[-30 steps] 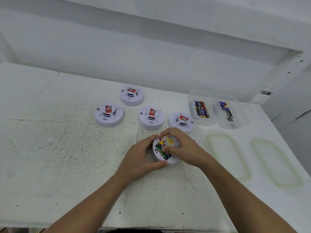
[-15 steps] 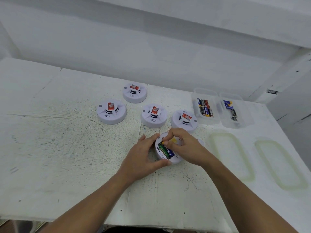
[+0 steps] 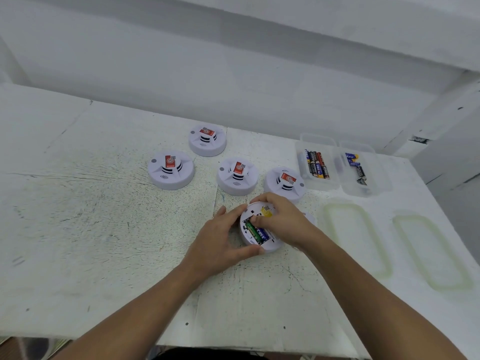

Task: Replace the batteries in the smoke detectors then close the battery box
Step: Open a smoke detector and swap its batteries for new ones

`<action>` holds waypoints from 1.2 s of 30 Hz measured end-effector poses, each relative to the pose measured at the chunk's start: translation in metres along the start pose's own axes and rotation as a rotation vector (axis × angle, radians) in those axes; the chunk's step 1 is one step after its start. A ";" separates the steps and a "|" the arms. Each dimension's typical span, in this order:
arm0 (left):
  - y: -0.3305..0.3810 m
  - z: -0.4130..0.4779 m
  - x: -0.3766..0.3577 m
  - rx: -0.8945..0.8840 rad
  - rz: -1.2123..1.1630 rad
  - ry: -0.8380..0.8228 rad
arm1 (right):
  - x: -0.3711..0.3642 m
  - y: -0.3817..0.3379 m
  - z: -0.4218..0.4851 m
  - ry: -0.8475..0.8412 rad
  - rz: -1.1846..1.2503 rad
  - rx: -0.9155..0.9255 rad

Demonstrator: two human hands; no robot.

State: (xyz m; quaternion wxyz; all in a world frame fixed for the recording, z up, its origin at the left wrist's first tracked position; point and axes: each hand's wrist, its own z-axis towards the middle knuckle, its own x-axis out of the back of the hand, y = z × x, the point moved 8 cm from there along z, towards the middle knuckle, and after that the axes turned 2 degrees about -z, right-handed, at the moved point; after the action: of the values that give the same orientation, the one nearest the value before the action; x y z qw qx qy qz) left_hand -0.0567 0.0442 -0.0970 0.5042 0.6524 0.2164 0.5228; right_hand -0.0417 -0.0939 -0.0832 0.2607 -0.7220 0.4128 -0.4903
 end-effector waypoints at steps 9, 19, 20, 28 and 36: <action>0.003 0.003 0.002 -0.015 -0.038 -0.031 | 0.004 -0.004 -0.011 0.116 -0.052 0.095; 0.004 0.000 0.004 -0.020 -0.024 -0.020 | 0.040 0.006 -0.045 0.575 -0.336 0.266; 0.003 0.001 0.004 -0.016 -0.018 -0.021 | 0.047 0.014 -0.049 0.621 -0.348 0.222; 0.005 -0.001 0.005 -0.040 -0.040 -0.034 | 0.039 0.053 -0.055 0.566 -0.801 0.080; 0.010 -0.003 0.007 -0.050 -0.053 -0.052 | 0.041 0.044 -0.068 0.601 -0.593 0.073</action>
State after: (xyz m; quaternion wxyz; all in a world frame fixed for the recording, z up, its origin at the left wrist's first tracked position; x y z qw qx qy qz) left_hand -0.0595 0.0476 -0.0853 0.5395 0.6471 0.2073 0.4972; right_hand -0.1122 -0.1502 -0.0713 0.0017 -0.6247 0.2274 -0.7470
